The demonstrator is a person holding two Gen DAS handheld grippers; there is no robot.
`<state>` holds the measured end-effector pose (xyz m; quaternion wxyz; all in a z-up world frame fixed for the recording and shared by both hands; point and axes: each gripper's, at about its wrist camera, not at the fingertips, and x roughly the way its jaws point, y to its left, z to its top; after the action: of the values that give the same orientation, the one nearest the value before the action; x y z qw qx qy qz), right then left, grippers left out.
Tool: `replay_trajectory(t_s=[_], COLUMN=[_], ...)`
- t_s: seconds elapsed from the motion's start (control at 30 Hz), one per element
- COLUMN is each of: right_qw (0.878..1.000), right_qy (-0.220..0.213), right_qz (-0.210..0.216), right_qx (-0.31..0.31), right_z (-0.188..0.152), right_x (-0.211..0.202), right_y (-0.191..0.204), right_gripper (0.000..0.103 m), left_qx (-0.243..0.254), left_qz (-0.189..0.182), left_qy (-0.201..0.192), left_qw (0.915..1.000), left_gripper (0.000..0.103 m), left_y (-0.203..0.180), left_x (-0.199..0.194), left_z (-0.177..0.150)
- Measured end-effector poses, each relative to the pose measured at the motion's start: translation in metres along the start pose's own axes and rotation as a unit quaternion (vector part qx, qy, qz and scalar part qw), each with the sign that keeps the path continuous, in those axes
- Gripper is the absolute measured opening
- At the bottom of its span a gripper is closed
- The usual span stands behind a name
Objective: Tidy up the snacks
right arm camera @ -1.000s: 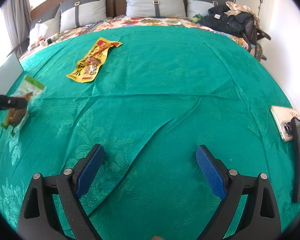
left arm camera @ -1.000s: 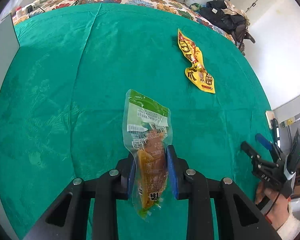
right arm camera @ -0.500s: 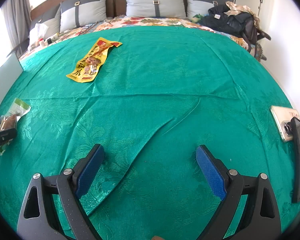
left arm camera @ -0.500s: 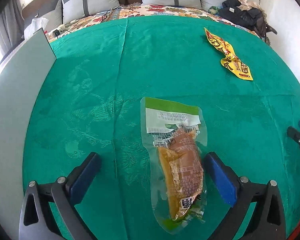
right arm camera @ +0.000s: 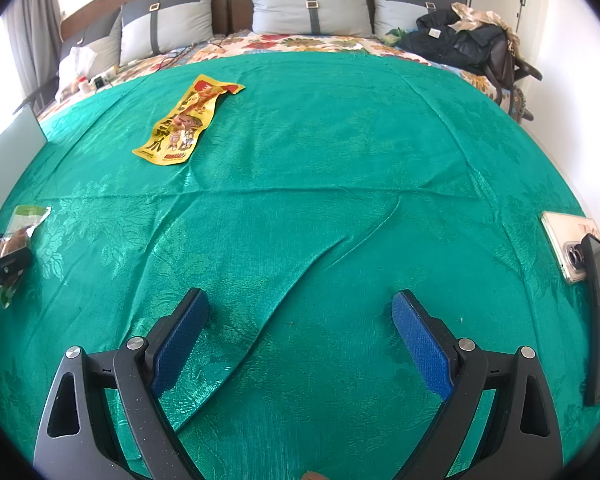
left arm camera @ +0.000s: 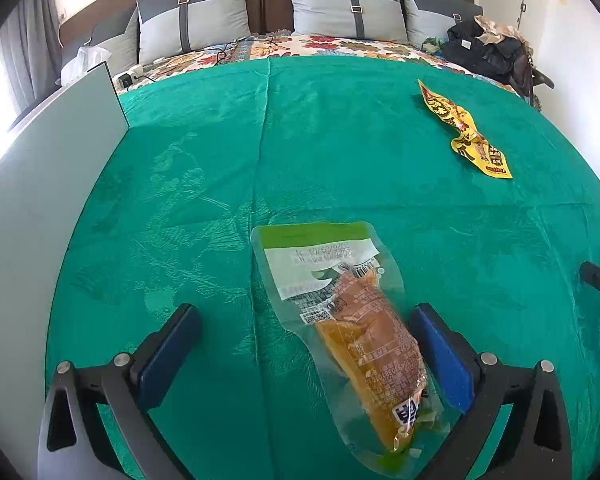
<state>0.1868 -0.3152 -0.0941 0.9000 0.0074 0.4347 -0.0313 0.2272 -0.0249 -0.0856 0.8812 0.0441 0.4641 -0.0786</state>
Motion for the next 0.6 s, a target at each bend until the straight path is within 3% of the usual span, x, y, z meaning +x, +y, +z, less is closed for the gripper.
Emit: replay_trajectory(t_s=[0.6], right_qw=[1.000], right_qy=[0.000], right_qz=[0.000], right_qx=[0.000], right_z=[-0.0001], right_x=[-0.0001], right_y=[-0.0003], right_gripper=[0.095], left_qx=[0.000], left_qz=[0.001], left_qy=[-0.002], left_qw=[1.0000], left_gripper=[0.103], left_y=[0.0013], left_x=[0.0005], left_z=[0.0000])
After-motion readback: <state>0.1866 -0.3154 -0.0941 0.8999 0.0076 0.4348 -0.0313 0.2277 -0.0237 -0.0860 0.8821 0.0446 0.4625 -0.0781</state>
